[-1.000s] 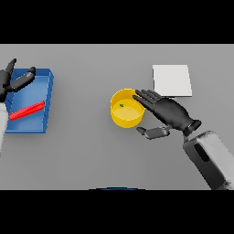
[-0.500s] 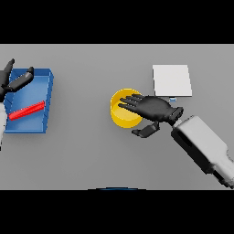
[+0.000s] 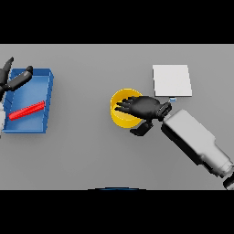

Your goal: Pick up the red beaker and tilt it to pour out 1 green nut into yellow bowl. Pick up the yellow bowl and place it on the metallic measuring scale.

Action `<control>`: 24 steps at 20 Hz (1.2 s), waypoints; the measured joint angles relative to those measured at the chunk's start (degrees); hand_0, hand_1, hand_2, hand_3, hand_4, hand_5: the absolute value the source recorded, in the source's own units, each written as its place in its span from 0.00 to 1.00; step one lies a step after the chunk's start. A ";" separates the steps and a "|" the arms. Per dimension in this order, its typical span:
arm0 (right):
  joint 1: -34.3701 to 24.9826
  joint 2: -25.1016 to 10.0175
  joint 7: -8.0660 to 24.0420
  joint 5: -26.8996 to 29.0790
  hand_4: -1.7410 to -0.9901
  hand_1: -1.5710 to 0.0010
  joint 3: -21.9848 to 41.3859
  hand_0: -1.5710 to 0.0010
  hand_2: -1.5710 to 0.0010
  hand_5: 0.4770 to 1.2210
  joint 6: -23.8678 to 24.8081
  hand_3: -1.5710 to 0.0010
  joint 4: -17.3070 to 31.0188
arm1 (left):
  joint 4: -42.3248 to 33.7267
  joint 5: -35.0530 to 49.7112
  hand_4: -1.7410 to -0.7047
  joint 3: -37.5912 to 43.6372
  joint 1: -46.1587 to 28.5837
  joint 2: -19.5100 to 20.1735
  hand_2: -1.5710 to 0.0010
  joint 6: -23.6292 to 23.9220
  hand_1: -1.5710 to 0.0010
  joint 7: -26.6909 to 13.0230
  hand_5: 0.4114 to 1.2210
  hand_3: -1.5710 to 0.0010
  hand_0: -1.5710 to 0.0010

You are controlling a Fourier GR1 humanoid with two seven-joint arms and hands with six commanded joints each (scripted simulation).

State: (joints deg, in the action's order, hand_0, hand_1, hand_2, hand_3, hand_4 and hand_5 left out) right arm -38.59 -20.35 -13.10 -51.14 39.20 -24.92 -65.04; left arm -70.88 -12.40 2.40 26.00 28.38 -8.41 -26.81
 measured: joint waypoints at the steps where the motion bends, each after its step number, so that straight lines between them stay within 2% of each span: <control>1: -0.07 -0.07 -0.43 0.06 0.73 1.00 0.15 1.00 1.00 0.31 -0.35 0.99 0.30 | 0.28 -0.04 0.92 -0.01 -0.19 0.05 1.00 -0.11 1.00 -0.02 0.37 1.00 1.00; 3: -0.18 0.54 0.40 0.24 0.68 0.99 0.03 1.00 0.98 0.39 -0.66 0.95 0.72 | -0.01 -0.15 0.92 0.06 -0.33 0.16 1.00 0.14 1.00 0.35 0.37 1.00 1.00; 4: -0.51 0.60 0.82 0.28 0.64 0.96 -0.24 0.97 0.94 0.45 -0.69 0.92 1.48 | 0.08 -0.10 0.92 0.04 -0.10 0.02 1.00 0.15 1.00 -0.08 0.37 1.00 1.00; 5: -0.76 0.77 0.10 0.17 0.58 0.88 0.03 0.88 0.88 0.56 -0.47 0.86 1.89 | -0.10 -0.07 0.92 -0.13 0.21 -0.32 1.00 0.22 1.00 -0.33 0.37 1.00 1.00; 6: -0.42 0.78 -0.52 0.23 0.50 0.74 0.16 0.71 0.78 0.65 -0.38 0.79 1.43 | 0.54 -0.04 0.92 0.07 -0.22 -0.21 1.00 0.21 1.00 0.28 0.37 1.00 1.00; 7: 0.00 0.69 -1.20 0.22 0.41 0.59 0.35 0.57 0.62 0.72 -0.17 0.64 1.06 | 0.47 0.04 0.92 0.37 -0.38 0.44 1.00 -0.05 1.00 0.68 0.37 1.00 1.00; 8: -0.36 1.10 -1.13 0.17 0.33 0.47 0.36 0.45 0.50 0.77 0.21 0.57 1.44 | 0.22 0.16 0.92 0.25 0.00 0.16 1.00 -0.05 1.00 0.52 0.37 1.00 1.00; 10: -0.28 0.55 -2.70 0.75 0.22 0.30 0.34 0.29 0.32 0.85 -0.30 0.44 0.92 | 0.69 0.32 0.92 0.44 0.16 0.30 1.00 -0.22 1.00 1.23 0.37 1.00 1.00; 12: -0.78 0.51 -2.93 0.88 0.14 0.19 0.50 0.19 0.24 0.91 -0.93 0.35 1.00 | -0.02 0.03 0.92 -0.03 -0.01 0.20 1.00 -0.27 1.00 0.68 0.37 1.00 1.00; 14: -0.62 -0.05 -3.29 1.65 0.09 0.12 0.25 0.12 0.18 0.94 -1.81 0.30 0.62 | -0.50 -0.15 0.92 -0.21 -0.18 0.31 1.00 -0.27 1.00 0.29 0.37 1.00 1.00; 16: -0.46 -0.57 -1.29 1.96 0.06 0.08 0.03 0.08 0.15 0.96 -3.80 0.25 -0.50 | -0.14 -0.32 0.92 -0.15 0.36 0.29 1.00 -0.07 1.00 -0.37 0.37 1.00 1.00; 18: -0.07 -1.04 -0.89 1.89 0.04 0.05 0.03 0.05 0.13 0.98 -3.59 0.24 -1.63 | -0.32 0.22 0.92 0.10 -0.23 0.14 1.00 -0.17 1.00 0.42 0.36 1.00 1.00; 24: -1.24 -3.04 1.21 4.10 0.01 0.01 -2.56 0.01 0.06 0.99 -7.16 0.26 -6.48 | -0.77 -0.38 0.94 -0.33 -0.50 0.45 1.00 -0.18 1.00 0.01 0.36 1.00 1.00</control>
State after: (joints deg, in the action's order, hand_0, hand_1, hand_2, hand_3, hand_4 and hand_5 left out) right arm -39.83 -23.38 -11.90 -47.04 36.64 -32.07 -71.53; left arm -71.64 -12.77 2.07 25.51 28.83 -8.59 -26.80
